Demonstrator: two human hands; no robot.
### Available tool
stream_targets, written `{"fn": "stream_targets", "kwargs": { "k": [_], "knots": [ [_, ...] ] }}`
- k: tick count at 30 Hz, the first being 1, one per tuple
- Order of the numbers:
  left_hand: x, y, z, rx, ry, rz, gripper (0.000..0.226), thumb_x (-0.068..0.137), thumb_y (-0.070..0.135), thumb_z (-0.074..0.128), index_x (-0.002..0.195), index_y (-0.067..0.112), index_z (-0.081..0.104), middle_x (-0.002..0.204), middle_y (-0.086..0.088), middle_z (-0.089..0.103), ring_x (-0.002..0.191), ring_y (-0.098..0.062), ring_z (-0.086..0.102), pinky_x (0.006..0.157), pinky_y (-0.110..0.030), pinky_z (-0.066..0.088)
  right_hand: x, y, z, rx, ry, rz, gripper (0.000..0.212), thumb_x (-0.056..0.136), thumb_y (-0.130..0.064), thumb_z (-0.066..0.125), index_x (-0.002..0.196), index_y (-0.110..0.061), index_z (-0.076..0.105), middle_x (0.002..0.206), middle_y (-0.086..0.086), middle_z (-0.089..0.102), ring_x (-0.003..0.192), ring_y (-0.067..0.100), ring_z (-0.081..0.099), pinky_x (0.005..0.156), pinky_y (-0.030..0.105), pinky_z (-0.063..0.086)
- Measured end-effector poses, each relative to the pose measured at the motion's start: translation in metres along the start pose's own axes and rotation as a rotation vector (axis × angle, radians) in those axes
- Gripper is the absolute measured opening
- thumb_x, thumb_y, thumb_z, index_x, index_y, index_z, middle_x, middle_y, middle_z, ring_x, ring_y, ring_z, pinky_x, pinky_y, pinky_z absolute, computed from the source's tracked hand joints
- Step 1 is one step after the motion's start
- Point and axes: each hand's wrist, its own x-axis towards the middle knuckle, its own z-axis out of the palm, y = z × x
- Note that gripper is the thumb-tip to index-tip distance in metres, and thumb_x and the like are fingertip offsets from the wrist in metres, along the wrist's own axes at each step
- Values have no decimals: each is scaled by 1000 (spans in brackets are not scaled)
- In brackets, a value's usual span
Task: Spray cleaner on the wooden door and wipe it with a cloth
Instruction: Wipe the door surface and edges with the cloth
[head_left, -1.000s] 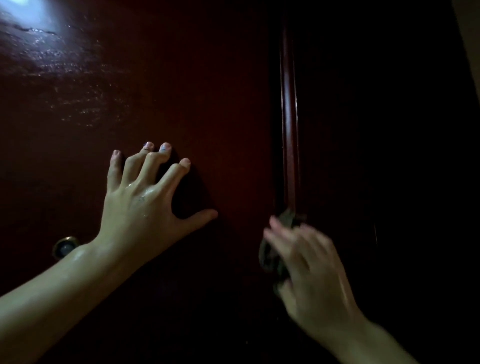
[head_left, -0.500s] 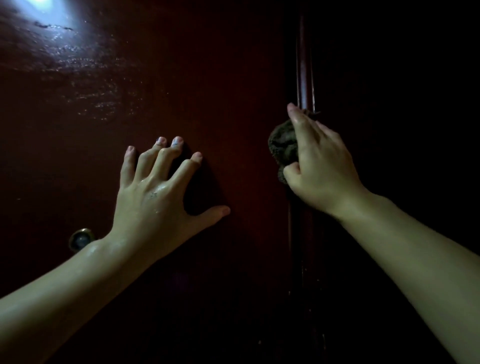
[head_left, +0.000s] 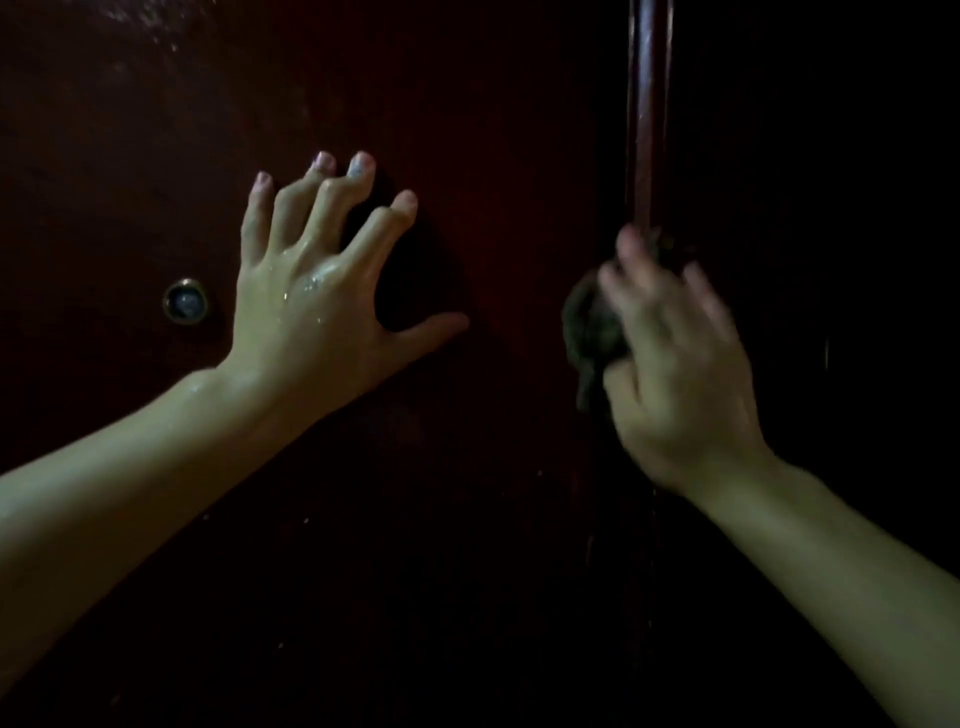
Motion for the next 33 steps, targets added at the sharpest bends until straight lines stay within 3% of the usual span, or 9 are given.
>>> {"fn": "stream_targets", "kwargs": {
  "k": [2,4,10,17,22,24,27,30,33],
  "knots": [
    [-4,0,-1,2,-19,5,85,75,76,47,137,18,45,149,-15,36,140,-36,28,115,-58,16,12,-22,8,-8,90,161,59,85,-13,37,143,-3,38,155,13,28,142,22,30,120,39,13],
    [-11,-1,-1,4,-25,22,84,75,76,49,137,18,45,149,-15,36,140,-36,28,115,-58,16,-10,-45,23,-27,108,167,60,87,-17,41,144,-4,36,154,12,28,141,24,32,118,40,18],
    [-27,-3,-1,26,-10,72,80,79,73,51,136,17,48,147,-15,39,138,-35,32,114,-56,20,-86,-65,38,-32,-66,-207,59,85,-26,53,139,-7,38,150,11,33,126,30,46,112,42,27],
    [-36,-16,-7,20,-51,137,79,81,69,50,140,17,45,148,-16,37,138,-36,31,113,-59,20,-35,-60,36,-32,161,210,55,94,-24,45,144,-5,37,155,13,28,140,30,32,117,41,19],
    [-53,-33,-13,23,-62,186,73,86,63,51,140,14,46,147,-16,39,137,-34,33,113,-55,23,-108,-98,56,-58,4,-186,50,89,-14,54,137,-6,44,147,13,41,122,33,50,110,44,31],
    [-59,-42,-17,25,-90,205,72,86,62,51,140,15,46,148,-16,38,138,-34,33,113,-55,22,-98,-93,53,-44,-15,-220,51,88,-15,54,137,-7,45,147,14,42,122,34,50,109,44,32],
    [-64,-55,-24,46,-128,231,72,85,61,52,140,16,44,150,-16,35,139,-34,31,114,-55,20,-54,-87,45,-4,29,-14,60,86,-21,53,143,-8,38,152,14,32,133,35,40,114,42,21],
    [-73,-70,-30,42,-163,247,68,86,55,54,141,16,44,151,-16,33,140,-34,30,114,-55,20,-28,-102,47,26,113,226,56,92,-22,47,145,-6,35,155,15,25,140,33,29,118,40,17],
    [-83,-85,-35,39,-195,286,61,90,45,54,142,15,43,152,-17,31,141,-34,27,114,-55,20,-46,-142,59,41,92,179,61,89,-24,51,145,-5,36,154,16,28,137,36,35,115,44,22]
  ]
}}
